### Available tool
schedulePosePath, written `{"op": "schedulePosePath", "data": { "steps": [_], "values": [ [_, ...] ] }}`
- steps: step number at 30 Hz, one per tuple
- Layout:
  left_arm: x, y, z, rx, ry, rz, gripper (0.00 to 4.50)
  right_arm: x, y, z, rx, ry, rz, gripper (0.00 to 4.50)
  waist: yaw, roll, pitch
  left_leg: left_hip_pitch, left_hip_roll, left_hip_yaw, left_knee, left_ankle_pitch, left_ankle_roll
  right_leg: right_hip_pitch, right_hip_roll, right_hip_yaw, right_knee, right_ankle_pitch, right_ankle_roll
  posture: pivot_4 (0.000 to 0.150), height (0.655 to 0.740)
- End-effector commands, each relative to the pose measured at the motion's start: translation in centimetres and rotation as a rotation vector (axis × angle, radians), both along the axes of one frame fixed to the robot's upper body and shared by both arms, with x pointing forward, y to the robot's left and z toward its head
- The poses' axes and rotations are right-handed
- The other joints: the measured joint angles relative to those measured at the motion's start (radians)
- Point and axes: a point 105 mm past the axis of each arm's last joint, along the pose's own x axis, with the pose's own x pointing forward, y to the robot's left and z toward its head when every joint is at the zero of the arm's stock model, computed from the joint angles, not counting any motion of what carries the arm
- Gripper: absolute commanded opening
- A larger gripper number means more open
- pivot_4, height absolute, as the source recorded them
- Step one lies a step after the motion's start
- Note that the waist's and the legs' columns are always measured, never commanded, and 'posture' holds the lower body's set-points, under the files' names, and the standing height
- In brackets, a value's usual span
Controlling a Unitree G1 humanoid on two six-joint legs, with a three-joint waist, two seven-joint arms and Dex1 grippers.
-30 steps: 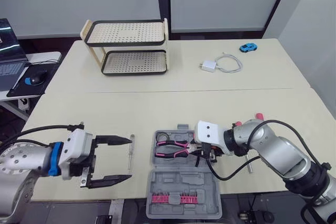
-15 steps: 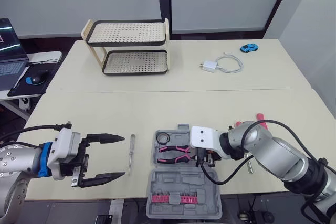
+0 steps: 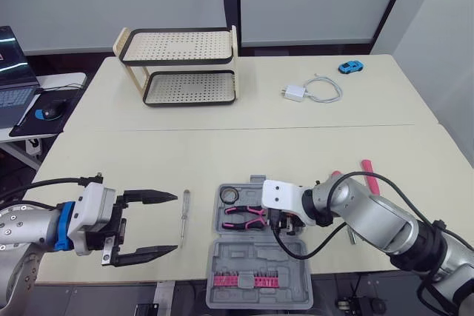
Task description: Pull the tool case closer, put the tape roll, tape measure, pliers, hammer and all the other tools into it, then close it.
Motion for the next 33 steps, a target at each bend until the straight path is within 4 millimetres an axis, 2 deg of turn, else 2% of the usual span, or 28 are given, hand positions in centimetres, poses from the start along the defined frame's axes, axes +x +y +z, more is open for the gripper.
{"op": "schedulePosePath", "data": {
  "steps": [1, 13, 33],
  "values": [
    [0.0, -0.4, 0.3, 0.006, -0.02, -0.026, 4.5, 0.2, 0.8, 1.1, 0.026, -0.046, 0.017, 1.26, 0.0, 0.0, 0.0, 0.0, 0.0, 0.0, 0.0, 0.0, 0.0, 0.0, 0.0, 0.0, 0.0, 0.0, 0.0, 0.15, 0.74],
    [0.0, -0.4, 0.2, 0.012, -0.014, -0.021, 4.5, 0.6, 1.6, 0.4, 0.03, -0.039, 0.031, 1.26, -0.001, 0.0, 0.0, 0.0, 0.0, 0.0, 0.0, 0.0, 0.0, 0.0, 0.0, 0.0, 0.0, 0.0, 0.0, 0.15, 0.74],
    [-0.2, -0.2, -0.2, 0.021, -0.002, -0.012, 4.5, 0.4, 1.2, -2.0, 0.009, -0.04, 0.02, 1.26, -0.001, 0.0, 0.0, 0.0, 0.0, 0.0, 0.0, 0.0, 0.0, 0.0, 0.0, 0.0, 0.0, 0.0, 0.0, 0.15, 0.74]
  ]
}}
